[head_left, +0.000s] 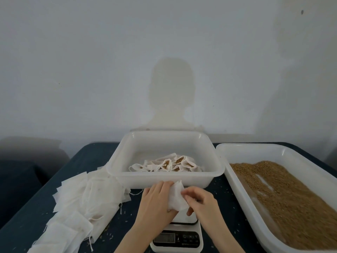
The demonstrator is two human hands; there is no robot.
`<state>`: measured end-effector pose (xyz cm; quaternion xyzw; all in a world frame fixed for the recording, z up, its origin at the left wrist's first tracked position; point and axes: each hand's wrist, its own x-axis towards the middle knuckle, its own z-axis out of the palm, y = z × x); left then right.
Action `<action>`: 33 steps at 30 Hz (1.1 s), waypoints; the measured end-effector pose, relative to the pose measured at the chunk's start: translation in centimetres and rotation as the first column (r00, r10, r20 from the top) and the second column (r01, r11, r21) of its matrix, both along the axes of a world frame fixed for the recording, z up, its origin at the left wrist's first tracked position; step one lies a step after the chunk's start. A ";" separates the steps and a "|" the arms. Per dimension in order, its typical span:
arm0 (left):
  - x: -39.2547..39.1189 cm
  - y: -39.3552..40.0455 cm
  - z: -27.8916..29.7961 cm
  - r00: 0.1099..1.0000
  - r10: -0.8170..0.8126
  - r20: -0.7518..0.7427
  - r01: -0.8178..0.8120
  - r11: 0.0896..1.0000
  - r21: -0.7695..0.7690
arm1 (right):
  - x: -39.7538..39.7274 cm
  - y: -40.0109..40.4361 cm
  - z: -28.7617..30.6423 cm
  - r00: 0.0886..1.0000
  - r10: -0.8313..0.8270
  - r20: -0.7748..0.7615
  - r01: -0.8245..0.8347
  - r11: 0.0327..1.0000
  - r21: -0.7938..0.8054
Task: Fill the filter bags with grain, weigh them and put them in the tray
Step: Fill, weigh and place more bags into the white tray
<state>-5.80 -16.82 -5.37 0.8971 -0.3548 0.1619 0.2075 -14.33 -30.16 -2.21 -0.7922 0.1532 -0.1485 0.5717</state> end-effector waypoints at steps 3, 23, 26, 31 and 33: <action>-0.1 -0.1 0.1 0.999 -0.024 0.024 0.024 1.000 0.007 | 0.1 0.0 0.1 0.996 0.081 -0.032 -0.080 0.995 0.054; -0.2 -0.5 1.5 0.990 -0.140 0.011 0.138 0.986 0.088 | -0.1 -2.1 2.0 0.957 0.201 -0.209 -0.250 0.938 -0.241; 0.6 -0.6 1.8 0.983 -0.172 -0.061 0.177 0.978 0.106 | -0.1 -2.6 2.8 0.961 0.164 -0.222 -0.242 0.886 -0.396; 1.3 -1.1 2.0 0.975 -0.204 -0.083 0.215 0.965 0.149 | 0.3 -3.5 3.4 0.944 0.202 -0.260 -0.295 0.872 -0.390; 1.3 -1.3 1.9 0.968 -0.229 -0.100 0.241 0.961 0.134 | 0.4 -3.8 3.4 0.942 0.224 -0.250 -0.302 0.890 -0.342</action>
